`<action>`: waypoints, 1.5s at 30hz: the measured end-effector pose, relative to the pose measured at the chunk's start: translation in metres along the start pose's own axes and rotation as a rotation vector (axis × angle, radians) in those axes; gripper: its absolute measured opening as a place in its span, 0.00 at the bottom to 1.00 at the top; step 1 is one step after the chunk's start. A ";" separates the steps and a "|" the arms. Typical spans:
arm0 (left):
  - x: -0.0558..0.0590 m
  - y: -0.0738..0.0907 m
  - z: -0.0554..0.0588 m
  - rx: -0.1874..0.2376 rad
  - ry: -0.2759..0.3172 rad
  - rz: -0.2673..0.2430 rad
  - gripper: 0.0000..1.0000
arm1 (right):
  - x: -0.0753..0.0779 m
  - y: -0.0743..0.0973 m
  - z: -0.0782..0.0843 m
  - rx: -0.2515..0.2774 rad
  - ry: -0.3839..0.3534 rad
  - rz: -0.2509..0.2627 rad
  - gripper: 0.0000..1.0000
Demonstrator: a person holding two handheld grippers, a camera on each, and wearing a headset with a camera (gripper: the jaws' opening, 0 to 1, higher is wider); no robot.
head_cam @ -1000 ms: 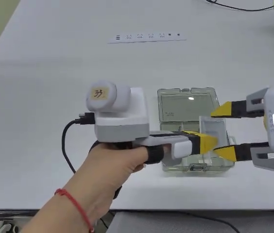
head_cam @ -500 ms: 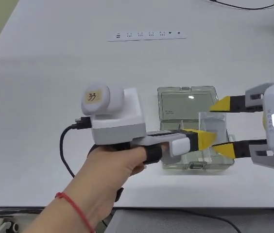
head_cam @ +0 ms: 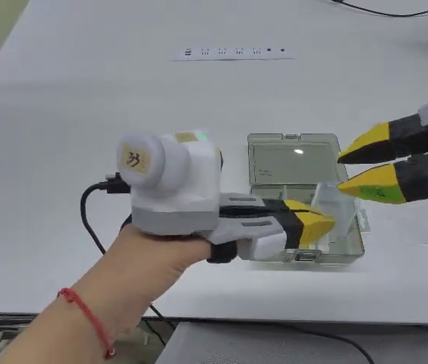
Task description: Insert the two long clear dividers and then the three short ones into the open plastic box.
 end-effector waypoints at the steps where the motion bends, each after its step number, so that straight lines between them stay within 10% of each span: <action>1: 0.002 0.001 0.001 -0.012 -0.020 0.021 0.00 | -0.002 0.000 0.000 -0.006 -0.018 -0.045 0.14; 8: 0.009 0.007 0.000 -0.009 -0.098 0.099 0.00 | -0.009 -0.007 0.007 -0.094 -0.023 -0.199 0.12; 17: 0.014 0.007 0.001 -0.006 -0.142 0.138 0.00 | -0.020 -0.023 0.016 -0.182 0.029 -0.278 0.09; 45: 0.023 0.007 0.012 -0.012 -0.211 0.101 0.00 | -0.032 -0.021 0.017 -0.213 0.054 -0.295 0.02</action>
Point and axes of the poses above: the centre of the closed fingertips' face, and the gripper's own axes: y roughly backward along the fingers, x roughly to its right, z roughly out of its underside, the point moved 7 cm from there along y, roughly backward along the fingers, and after that the axes turned 11 degrees about x, right-handed, at the moved point
